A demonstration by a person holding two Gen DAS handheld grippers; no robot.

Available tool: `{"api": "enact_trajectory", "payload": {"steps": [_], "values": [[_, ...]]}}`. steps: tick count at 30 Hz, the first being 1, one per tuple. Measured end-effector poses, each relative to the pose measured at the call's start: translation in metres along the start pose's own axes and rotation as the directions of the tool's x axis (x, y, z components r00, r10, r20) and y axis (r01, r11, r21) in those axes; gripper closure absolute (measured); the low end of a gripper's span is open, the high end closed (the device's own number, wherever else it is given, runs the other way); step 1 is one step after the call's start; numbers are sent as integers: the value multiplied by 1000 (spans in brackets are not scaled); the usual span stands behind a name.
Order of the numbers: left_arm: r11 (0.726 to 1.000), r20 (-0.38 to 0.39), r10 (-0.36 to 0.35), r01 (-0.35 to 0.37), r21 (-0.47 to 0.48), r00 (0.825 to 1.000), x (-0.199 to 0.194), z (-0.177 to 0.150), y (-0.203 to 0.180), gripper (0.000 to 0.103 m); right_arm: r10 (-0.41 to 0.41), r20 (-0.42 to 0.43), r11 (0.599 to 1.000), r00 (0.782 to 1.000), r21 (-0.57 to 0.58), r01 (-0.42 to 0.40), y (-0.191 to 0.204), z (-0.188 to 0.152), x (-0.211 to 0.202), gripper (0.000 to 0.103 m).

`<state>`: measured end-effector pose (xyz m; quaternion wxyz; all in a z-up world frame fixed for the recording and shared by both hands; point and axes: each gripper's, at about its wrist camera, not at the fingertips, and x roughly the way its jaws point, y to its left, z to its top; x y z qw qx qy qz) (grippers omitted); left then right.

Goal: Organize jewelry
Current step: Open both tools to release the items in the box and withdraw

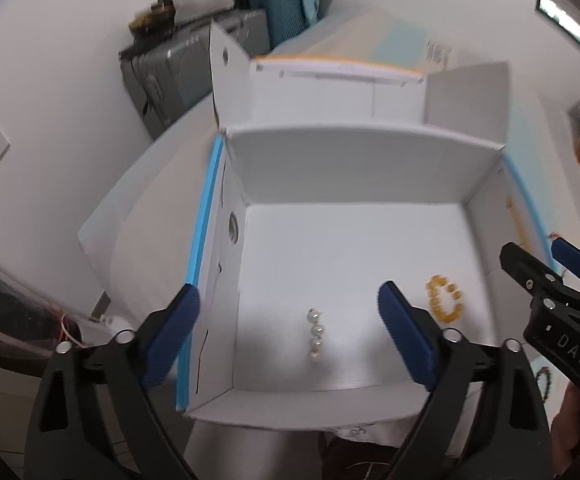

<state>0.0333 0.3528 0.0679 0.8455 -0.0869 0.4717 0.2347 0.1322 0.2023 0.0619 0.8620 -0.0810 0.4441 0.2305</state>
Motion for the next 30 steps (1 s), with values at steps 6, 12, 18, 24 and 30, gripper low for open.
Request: {"api": "enact_trajectory", "payload": {"steps": [6, 12, 18, 24, 30], "values": [[999, 90, -42, 39, 37, 995, -42, -4, -21, 6, -14, 82, 999, 997, 34, 11, -23, -2, -41, 8], [992, 155, -118, 111, 56, 981, -72, -13, -46, 6, -55, 138, 996, 989, 77, 45, -57, -14, -78, 8], [983, 161, -166, 150, 107, 973, -82, -27, -87, 6, -97, 142, 991, 985, 102, 83, -100, -36, -103, 8], [969, 141, -209, 185, 164, 968, -80, -45, -136, 6, -149, 137, 980, 979, 156, 128, -151, -63, -119, 8], [943, 105, -272, 243, 227, 957, -77, -71, -191, 6, -185, 91, 969, 978, 185, 166, -198, -91, -121, 8]]}}
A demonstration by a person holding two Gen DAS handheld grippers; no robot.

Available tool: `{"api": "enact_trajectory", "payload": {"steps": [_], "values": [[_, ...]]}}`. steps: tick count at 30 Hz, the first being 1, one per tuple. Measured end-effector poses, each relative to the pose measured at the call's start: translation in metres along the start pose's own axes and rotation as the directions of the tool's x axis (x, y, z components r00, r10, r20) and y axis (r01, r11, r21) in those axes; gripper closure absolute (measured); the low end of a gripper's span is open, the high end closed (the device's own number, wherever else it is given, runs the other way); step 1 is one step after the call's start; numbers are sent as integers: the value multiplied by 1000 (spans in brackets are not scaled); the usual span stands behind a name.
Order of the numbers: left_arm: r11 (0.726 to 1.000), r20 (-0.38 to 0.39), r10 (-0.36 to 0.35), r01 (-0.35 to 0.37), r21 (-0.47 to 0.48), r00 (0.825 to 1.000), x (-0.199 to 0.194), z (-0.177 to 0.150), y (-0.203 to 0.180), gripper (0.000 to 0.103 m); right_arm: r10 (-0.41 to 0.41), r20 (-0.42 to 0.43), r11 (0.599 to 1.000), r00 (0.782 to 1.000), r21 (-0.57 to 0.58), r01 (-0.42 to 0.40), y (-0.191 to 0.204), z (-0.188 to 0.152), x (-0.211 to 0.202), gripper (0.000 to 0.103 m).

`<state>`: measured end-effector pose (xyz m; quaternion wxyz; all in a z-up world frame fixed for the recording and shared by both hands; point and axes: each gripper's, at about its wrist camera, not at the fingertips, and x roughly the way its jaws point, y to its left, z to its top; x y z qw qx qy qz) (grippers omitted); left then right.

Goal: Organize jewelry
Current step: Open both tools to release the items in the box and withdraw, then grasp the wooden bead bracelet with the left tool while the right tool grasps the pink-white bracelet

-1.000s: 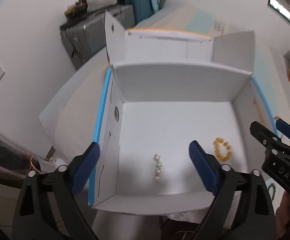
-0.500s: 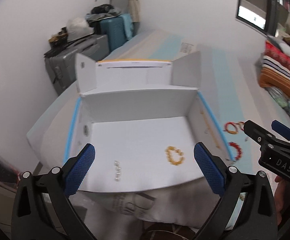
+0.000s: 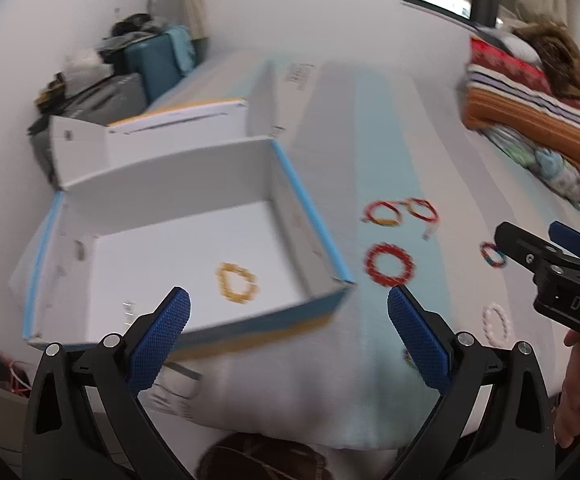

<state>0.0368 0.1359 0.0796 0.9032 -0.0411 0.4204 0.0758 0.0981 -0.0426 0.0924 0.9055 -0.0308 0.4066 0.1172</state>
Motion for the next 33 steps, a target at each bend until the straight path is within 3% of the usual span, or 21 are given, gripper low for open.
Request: {"api": "enact_trajectory", "payload": {"steps": [6, 17, 33], "values": [[998, -51, -36, 38, 43, 998, 24, -15, -44, 6, -62, -43, 998, 997, 29, 63, -47, -19, 13, 8], [990, -148, -94, 108, 87, 985, 68, -52, -107, 6, -68, -136, 989, 988, 119, 85, -115, -58, 44, 8], [989, -264, -94, 121, 88, 960, 126, -84, -139, 6, -82, -234, 987, 969, 115, 112, -141, -98, 99, 8]]}}
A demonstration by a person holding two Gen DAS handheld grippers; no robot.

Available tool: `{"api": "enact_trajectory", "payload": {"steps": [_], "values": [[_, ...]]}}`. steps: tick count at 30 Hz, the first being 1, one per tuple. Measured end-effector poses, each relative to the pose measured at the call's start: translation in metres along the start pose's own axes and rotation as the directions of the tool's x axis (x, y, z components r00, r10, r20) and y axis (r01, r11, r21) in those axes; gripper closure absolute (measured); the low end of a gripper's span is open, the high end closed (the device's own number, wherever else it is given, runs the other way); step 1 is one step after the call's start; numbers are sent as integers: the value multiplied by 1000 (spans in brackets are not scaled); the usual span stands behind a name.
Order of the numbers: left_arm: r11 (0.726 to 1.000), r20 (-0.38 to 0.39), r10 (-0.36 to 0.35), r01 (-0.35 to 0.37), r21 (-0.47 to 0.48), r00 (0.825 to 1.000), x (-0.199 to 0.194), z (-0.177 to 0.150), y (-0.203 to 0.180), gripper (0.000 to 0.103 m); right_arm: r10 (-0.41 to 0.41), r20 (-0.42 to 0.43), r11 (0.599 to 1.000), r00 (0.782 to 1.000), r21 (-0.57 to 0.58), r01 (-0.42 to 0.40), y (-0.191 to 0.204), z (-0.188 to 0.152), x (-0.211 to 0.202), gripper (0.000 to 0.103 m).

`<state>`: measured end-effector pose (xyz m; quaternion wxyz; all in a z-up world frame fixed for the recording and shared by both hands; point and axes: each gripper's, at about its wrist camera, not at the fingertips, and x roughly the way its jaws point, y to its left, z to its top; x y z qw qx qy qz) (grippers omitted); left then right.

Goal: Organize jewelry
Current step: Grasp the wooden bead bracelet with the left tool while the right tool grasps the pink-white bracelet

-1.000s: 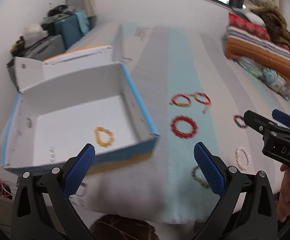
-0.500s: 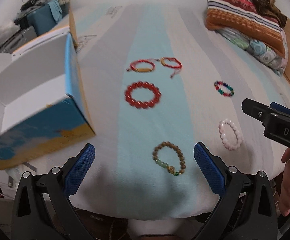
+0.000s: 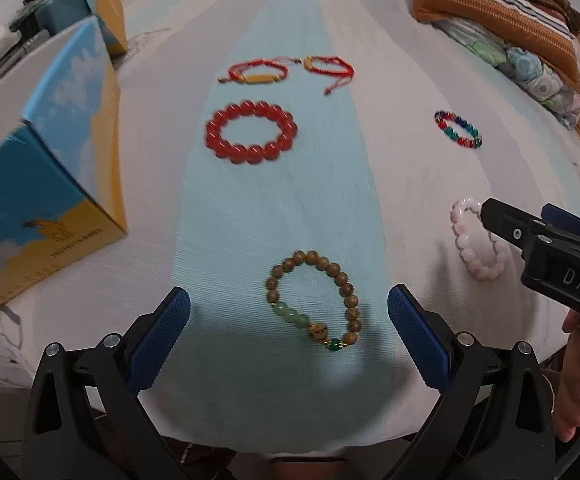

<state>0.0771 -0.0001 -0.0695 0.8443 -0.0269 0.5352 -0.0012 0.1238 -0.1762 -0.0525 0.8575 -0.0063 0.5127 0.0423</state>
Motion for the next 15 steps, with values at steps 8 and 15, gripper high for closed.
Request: {"api": "enact_trajectory", "payload": {"steps": [8, 15], "values": [[1000, -45, -7, 7, 0, 999, 28, -1, -8, 7, -1, -55, 1000, 999, 9, 1, -7, -4, 23, 8], [999, -26, 33, -33, 12, 999, 38, 0, -14, 7, 5, -105, 1000, 994, 1, -4, -7, -7, 42, 21]]}}
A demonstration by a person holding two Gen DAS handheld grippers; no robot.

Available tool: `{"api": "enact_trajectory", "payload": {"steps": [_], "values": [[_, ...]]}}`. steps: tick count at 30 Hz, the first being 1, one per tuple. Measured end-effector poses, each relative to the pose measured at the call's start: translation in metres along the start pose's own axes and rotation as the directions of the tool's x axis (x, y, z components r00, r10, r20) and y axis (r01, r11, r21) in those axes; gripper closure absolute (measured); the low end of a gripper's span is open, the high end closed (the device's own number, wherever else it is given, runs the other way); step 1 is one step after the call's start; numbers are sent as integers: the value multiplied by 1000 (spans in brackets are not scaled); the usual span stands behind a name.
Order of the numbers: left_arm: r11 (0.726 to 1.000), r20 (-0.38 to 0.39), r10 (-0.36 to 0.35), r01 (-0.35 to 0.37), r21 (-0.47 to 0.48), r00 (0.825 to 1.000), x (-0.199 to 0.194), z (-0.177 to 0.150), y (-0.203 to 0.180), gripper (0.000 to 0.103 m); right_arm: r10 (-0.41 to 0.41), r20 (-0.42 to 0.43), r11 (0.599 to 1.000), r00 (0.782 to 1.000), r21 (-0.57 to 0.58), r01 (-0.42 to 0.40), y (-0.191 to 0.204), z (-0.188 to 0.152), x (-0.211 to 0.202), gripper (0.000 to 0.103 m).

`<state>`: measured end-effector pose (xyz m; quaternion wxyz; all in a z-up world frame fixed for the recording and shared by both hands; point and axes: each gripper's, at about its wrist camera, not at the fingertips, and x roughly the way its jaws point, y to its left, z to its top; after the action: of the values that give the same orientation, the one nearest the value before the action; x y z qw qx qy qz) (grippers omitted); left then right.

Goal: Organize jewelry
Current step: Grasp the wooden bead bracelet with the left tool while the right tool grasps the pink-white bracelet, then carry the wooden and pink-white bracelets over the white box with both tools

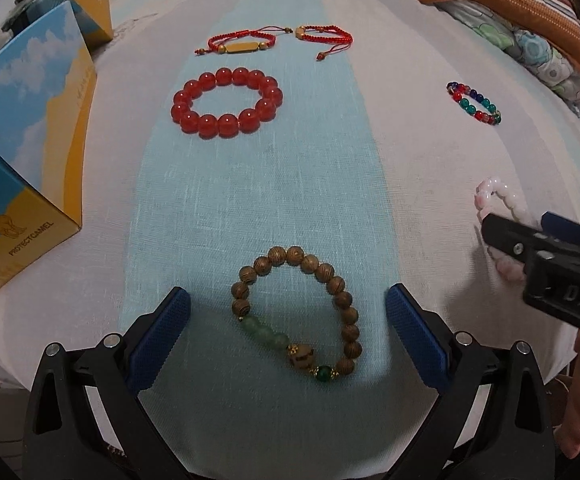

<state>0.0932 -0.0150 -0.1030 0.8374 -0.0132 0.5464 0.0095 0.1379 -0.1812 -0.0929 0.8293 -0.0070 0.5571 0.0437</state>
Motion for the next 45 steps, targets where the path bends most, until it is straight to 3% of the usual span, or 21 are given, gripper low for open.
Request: {"api": "enact_trajectory", "payload": {"steps": [4, 7, 16, 20, 22, 24, 45], "values": [[1000, 6, 3, -3, 3, 1000, 1, 0, 0, 8, -3, -8, 1000, 1000, 9, 3, 1, -1, 6, 26], [1000, 19, 17, -17, 14, 1000, 0, 0, -2, 14, 0, -6, 1000, 1000, 10, 0, 2, -2, 6, 36], [999, 44, 32, -33, 34, 999, -9, -5, 1, 41, -21, 2, 1000, 1000, 14, 21, 1, -5, 3, 62], [999, 50, 31, -33, 43, 998, -11, -7, 1, 56, -38, 12, 999, 999, -34, 38, 10, -7, 0, 80], [998, 54, 27, -29, 46, 998, -12, -8, 0, 66, -46, 17, 998, 999, -41, 47, 13, -7, 0, 82], [999, 53, 20, -22, 40, 998, -12, -8, 2, 88, -47, 25, 998, 999, -42, 48, 13, -7, -1, 84], [997, 75, -72, 71, 15, 995, -28, -8, 6, 88, -12, 102, 1000, 995, 6, 12, 3, -8, -24, 84]]}}
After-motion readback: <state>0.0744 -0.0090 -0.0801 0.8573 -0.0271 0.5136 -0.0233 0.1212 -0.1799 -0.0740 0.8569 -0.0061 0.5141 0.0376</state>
